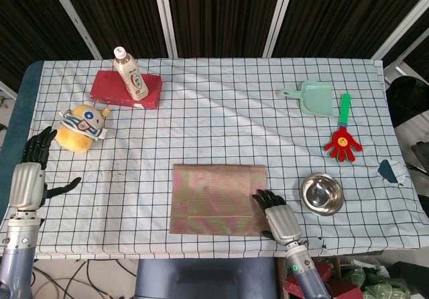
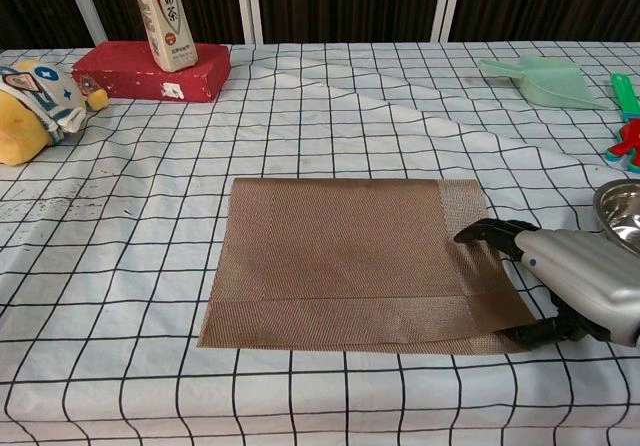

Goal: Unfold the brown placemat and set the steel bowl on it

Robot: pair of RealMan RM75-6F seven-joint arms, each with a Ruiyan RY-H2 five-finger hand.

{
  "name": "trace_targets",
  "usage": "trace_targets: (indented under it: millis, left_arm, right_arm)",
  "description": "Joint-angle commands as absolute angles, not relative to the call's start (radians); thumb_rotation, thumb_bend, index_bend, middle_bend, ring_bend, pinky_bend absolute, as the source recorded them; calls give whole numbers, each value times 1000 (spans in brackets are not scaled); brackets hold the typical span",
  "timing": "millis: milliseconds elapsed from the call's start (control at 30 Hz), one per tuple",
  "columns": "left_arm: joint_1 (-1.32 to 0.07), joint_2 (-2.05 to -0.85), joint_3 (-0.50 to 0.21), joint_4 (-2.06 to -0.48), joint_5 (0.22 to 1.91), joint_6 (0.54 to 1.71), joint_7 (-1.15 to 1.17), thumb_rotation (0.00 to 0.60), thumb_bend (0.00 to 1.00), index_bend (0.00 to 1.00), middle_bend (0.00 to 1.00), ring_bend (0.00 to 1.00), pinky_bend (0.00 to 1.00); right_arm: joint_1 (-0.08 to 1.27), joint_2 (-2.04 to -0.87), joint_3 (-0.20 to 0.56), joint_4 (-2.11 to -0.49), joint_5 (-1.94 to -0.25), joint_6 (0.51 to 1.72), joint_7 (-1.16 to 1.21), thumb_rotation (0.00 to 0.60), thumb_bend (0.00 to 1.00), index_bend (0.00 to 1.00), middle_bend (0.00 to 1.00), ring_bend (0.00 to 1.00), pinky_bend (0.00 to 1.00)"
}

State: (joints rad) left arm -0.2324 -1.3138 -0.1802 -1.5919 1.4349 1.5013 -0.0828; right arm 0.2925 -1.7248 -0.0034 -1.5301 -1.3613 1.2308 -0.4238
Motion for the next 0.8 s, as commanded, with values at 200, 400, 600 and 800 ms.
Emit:
trace_targets:
  millis: [200,400,600,800]
  left_arm:
    - [-232,-1311,-178,-1599,1432,1496,-80,600,81,0,0,0,0]
    - [-227,-1311,-178,-1606,1430,1504,-77,600,81,0,0,0,0]
    - [-226,-1312,-179,-1608,1431,1508,-77,600,81,0,0,0,0]
    - [-229,-1314,-181,-1608,1428,1503,-76,600,81,0,0,0,0]
  right_arm:
    - [292,-1729,4,-1528,-1357,1232,-430,600,197,145,77,83,197]
    - [293,-1728,7,-1535,-1357,1231,-431,600,198,144,77,83,197]
    - [294,-1729,8,-1540,-1361,1230,-432,600,232,150,80,83,198]
    - [294,-1732,9,-1535,-1369,1234,-424,600,260,224,81,84,198]
